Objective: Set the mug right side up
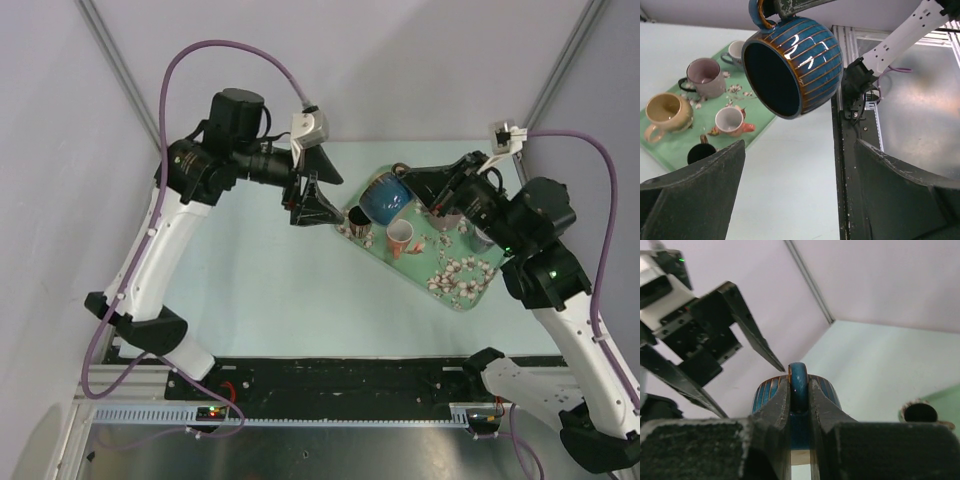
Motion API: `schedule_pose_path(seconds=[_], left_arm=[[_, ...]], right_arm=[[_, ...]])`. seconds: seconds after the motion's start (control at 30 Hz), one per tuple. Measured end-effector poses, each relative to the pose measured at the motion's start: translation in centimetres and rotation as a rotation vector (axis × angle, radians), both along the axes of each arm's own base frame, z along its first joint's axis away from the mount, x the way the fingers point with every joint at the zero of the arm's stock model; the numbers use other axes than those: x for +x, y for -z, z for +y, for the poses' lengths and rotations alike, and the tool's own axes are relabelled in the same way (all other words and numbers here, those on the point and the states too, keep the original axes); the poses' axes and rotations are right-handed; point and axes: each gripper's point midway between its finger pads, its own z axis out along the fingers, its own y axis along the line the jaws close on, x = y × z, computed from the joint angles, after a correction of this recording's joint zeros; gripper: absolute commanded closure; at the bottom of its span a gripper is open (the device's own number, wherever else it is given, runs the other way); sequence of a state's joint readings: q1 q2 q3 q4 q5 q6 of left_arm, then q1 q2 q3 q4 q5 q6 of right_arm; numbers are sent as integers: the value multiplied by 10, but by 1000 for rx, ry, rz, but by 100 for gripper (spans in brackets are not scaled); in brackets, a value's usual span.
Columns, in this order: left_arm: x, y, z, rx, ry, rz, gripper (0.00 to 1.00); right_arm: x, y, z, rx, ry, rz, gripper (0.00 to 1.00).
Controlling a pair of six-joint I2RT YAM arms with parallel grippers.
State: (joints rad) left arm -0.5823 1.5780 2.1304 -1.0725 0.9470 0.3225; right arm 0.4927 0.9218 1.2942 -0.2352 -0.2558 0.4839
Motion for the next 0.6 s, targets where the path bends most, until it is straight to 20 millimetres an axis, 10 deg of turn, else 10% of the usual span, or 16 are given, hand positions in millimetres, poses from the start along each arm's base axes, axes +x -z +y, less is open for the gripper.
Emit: schedule_pose_path(seconds=[0.33, 0.53, 0.6], left_arm=[[-7, -31, -23, -73, 76, -60, 15], [-27, -28, -41, -82, 165, -14, 49], [-32, -25, -47, -78, 186, 5, 82]], right_arm=[[-15, -35, 9, 99, -104, -92, 100], [-6, -42, 17, 134, -122, -106, 100], [-2, -42, 21, 142, -128, -104, 100]])
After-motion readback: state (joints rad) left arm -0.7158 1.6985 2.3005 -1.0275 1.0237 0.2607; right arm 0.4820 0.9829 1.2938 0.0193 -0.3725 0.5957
